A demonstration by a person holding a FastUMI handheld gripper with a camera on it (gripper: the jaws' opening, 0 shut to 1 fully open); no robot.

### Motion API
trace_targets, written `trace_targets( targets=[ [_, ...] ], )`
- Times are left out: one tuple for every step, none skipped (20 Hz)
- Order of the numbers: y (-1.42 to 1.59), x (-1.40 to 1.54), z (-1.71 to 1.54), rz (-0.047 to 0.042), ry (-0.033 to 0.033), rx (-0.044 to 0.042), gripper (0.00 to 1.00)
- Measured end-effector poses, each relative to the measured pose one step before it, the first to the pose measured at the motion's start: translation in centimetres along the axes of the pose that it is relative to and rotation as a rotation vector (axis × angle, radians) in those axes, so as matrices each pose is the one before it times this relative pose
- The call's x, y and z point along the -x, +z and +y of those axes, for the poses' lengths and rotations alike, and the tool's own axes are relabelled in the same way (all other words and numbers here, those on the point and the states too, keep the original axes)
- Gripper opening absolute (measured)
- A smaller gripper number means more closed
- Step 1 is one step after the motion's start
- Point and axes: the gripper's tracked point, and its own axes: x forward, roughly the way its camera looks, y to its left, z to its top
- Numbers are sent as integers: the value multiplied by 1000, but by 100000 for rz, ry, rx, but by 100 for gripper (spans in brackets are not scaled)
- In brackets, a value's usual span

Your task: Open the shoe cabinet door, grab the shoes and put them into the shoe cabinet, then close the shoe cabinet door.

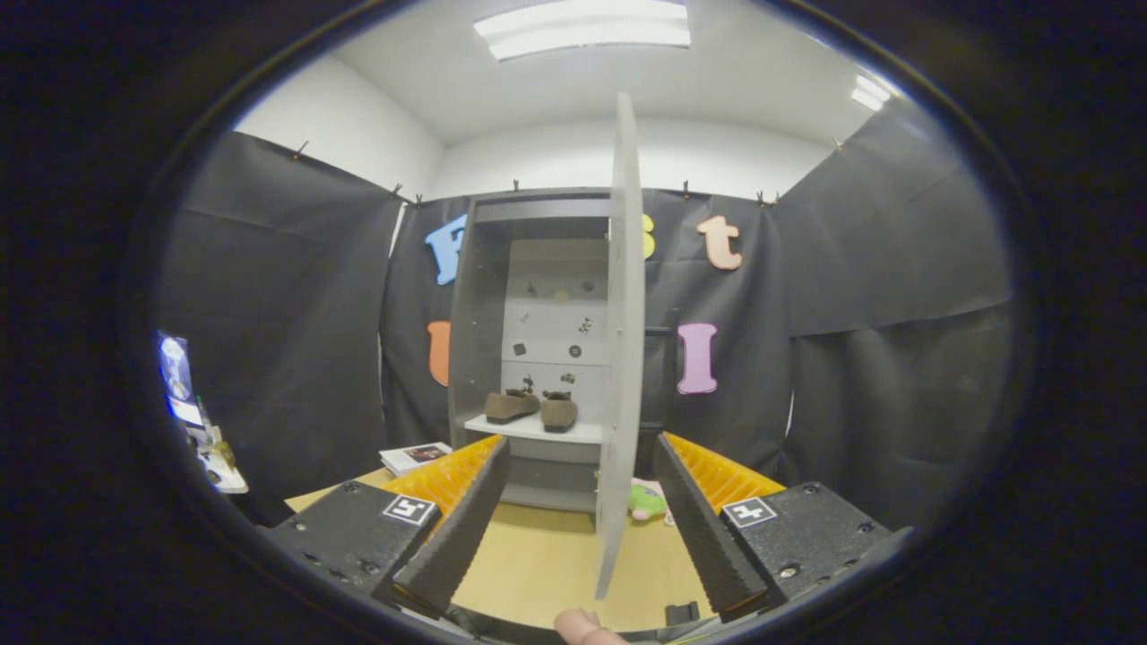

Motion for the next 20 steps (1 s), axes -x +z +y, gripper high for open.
trace_targets(
  targets=[
    [144,435,-1315,-833,-856,117,100],
    [-51,52,-1599,-787,-1567,859,100],
    [-194,59,-1682,-289,-2008,1090,100],
    [-328,-34,-1518,-285,-2007,816,100],
    [-197,-60,-1505,-187,-1558,553,100],
    [434,3517,1607,108,-1337,188,100],
    [-269,-190,-1319,521,-1992,494,100],
    [-357,-337,-1556,12,-2144,883,100],
    [-213,-545,-1555,196,-1966,1180,100],
    [-366,-599,-1463,709,-1941,728,100],
    [-240,-783,-1266,659,-1252,1,100],
    [-290,-881,-1167,1001,-1105,-655,100],
    [-353,-966,-1330,1781,-1702,-759,100],
    [-550,-1127,-1221,1768,-2158,-1527,100],
    [-455,-1231,-1321,2241,-2490,-1951,100],
    [-390,-1075,-1066,1810,-1895,-1649,100],
    [-284,-997,-654,1173,-1045,-1641,100],
    [-310,-941,-331,1858,-404,-1191,100],
    [-226,-906,191,1267,1534,-1129,100],
    [-253,-916,552,1028,2185,-884,100]
  ],
)
